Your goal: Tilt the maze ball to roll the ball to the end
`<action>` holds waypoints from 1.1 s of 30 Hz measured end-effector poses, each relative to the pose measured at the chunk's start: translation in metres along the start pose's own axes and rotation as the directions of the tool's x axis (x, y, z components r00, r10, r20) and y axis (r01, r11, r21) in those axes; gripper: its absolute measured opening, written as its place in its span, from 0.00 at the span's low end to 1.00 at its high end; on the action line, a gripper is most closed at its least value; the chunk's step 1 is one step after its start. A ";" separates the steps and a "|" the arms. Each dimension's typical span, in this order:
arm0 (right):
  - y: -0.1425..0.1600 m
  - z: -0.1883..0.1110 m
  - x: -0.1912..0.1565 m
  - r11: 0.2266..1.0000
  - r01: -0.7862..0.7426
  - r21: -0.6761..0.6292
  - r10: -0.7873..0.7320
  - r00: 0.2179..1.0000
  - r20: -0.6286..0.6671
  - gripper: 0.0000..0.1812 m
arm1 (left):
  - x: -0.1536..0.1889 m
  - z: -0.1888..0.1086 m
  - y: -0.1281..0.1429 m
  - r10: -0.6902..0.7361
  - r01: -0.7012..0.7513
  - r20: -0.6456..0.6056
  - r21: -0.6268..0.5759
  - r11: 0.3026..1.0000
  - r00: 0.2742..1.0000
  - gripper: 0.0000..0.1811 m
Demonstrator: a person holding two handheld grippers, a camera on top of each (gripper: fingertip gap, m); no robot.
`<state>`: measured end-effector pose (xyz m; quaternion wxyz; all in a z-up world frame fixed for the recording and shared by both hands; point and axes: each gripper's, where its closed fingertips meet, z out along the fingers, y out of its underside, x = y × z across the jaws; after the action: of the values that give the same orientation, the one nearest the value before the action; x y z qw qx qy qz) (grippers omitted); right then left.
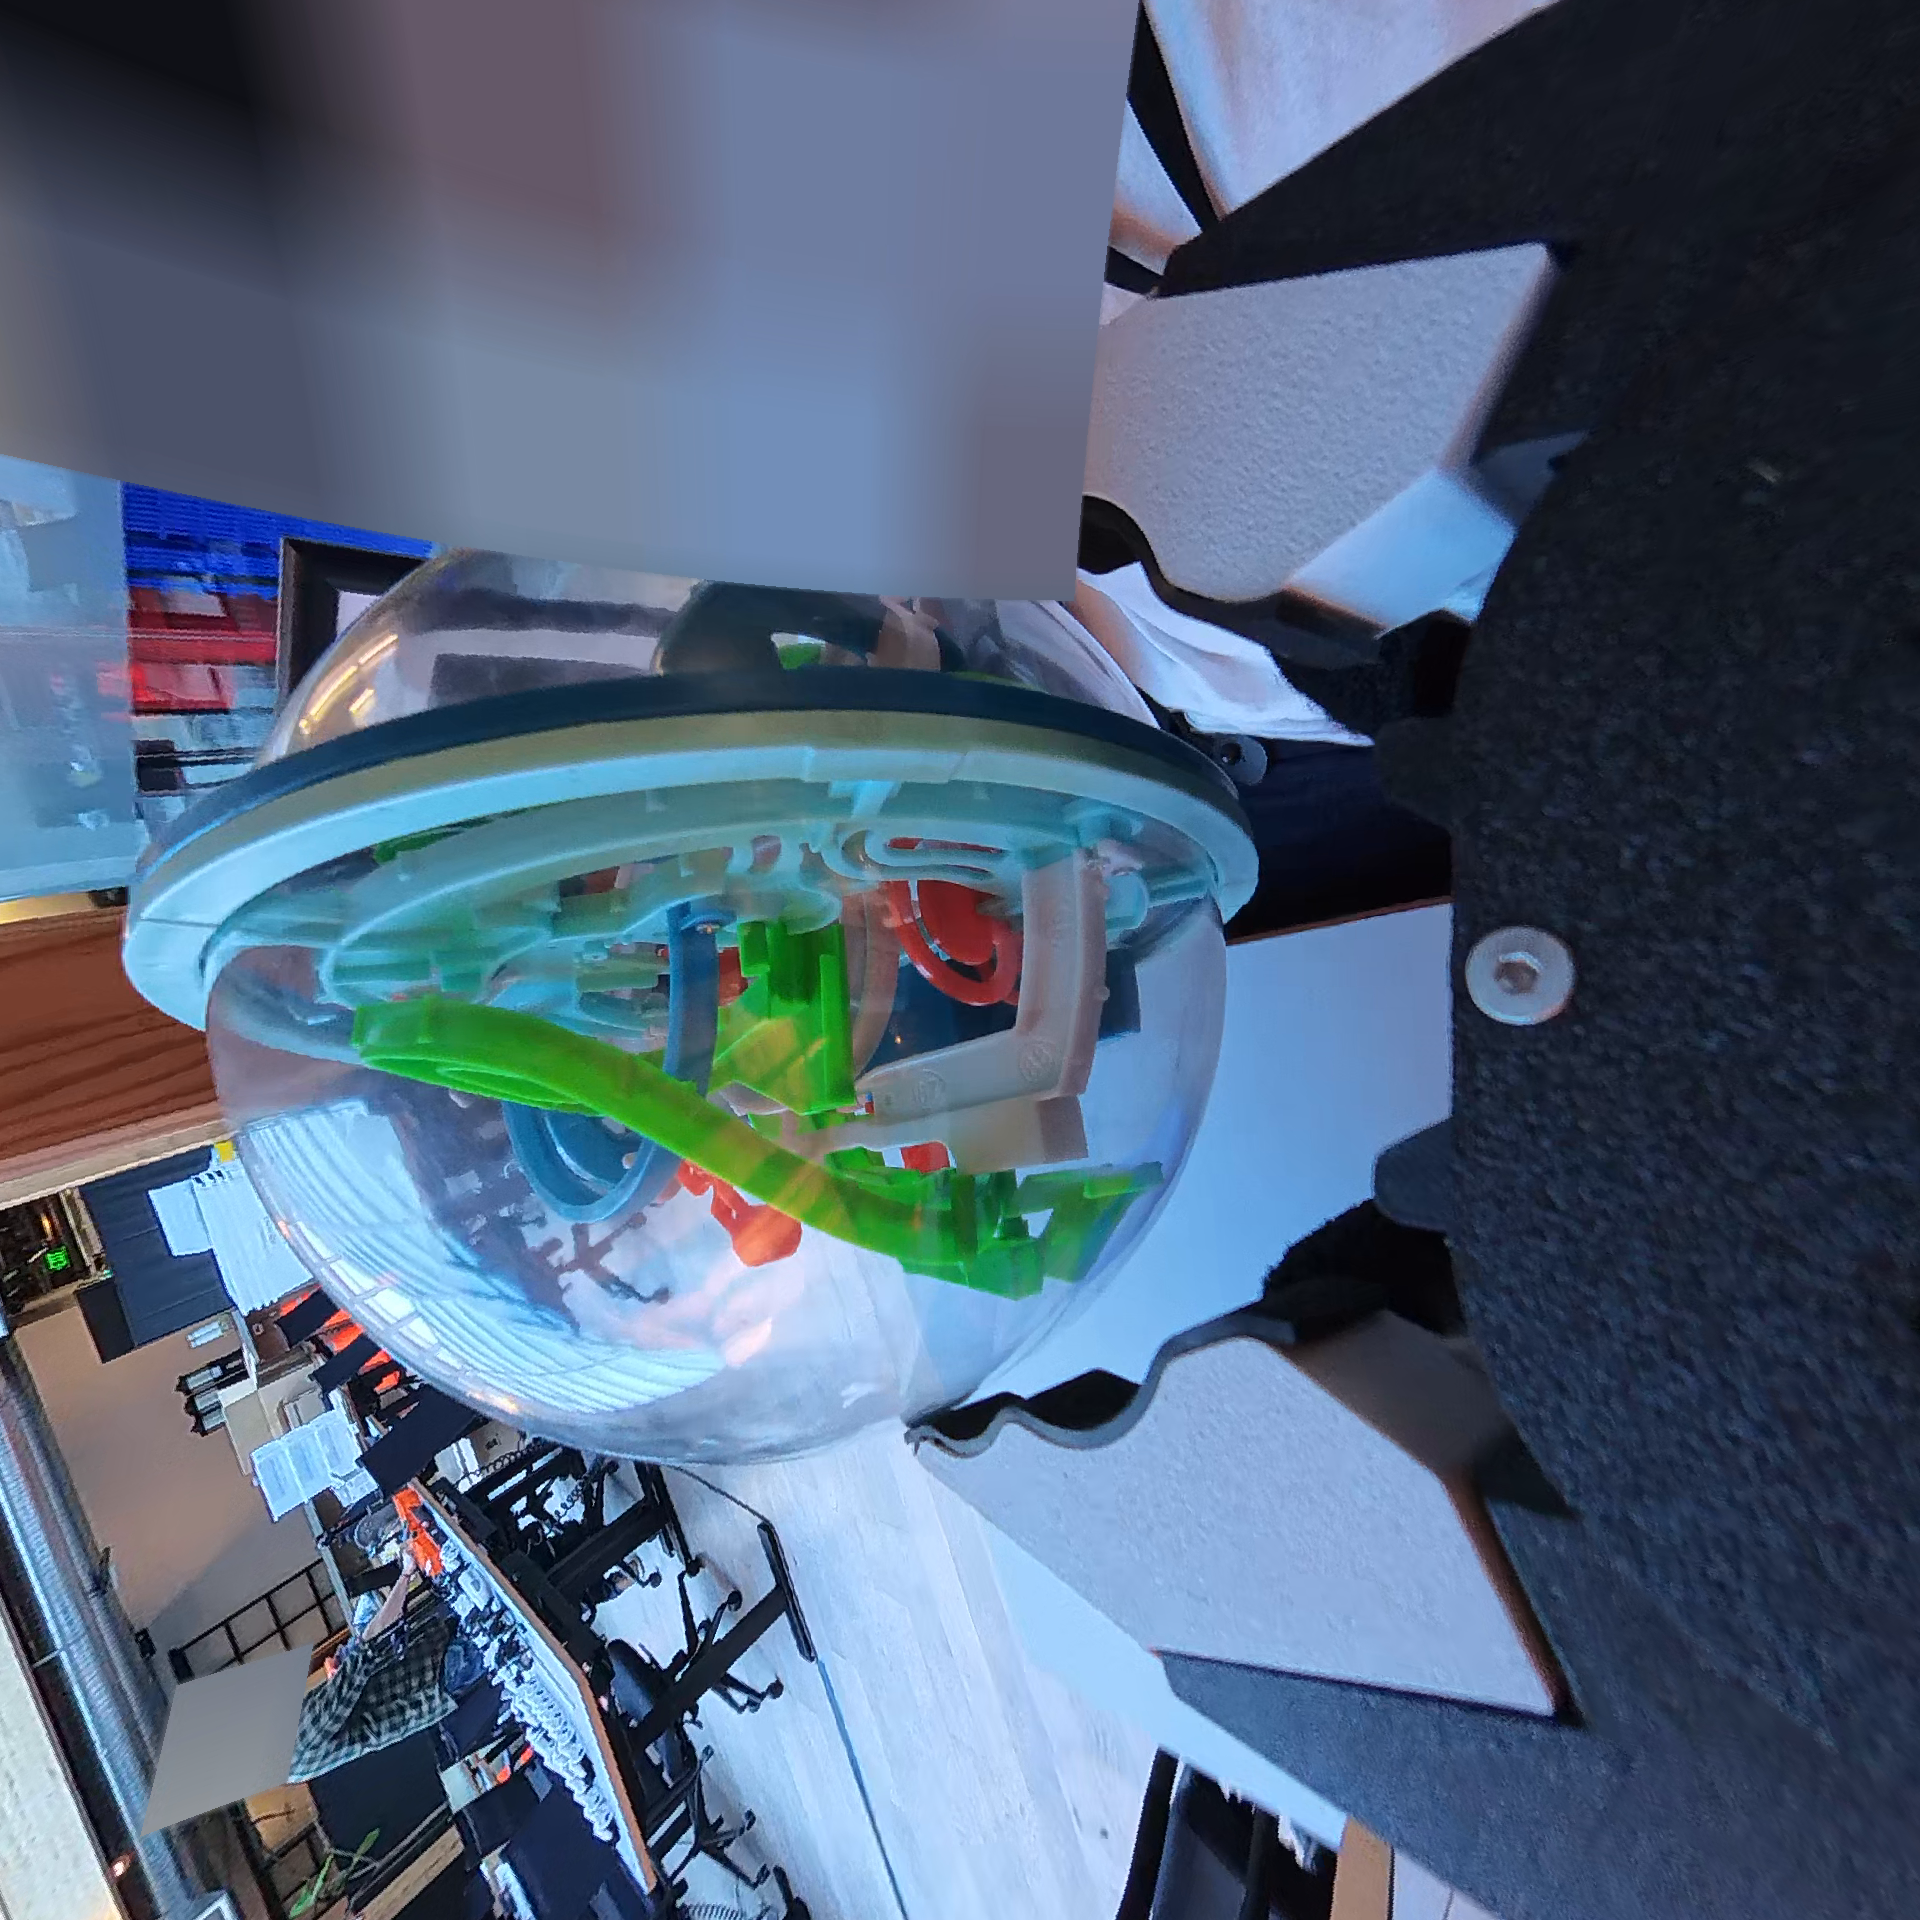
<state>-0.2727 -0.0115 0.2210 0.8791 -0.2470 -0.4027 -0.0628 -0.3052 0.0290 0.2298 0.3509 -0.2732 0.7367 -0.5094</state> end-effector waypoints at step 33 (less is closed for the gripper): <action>0.227 -0.113 -0.147 0.564 -0.667 -0.487 0.713 0.691 -0.120 0.84 | -0.046 0.033 0.306 -0.761 0.752 -0.092 0.267 0.603 0.642 0.86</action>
<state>-0.2243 0.1176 -0.0377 0.7198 -0.6031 -0.2827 0.1958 -0.2654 0.1470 -0.0557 0.1490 -0.5140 0.4664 -0.7043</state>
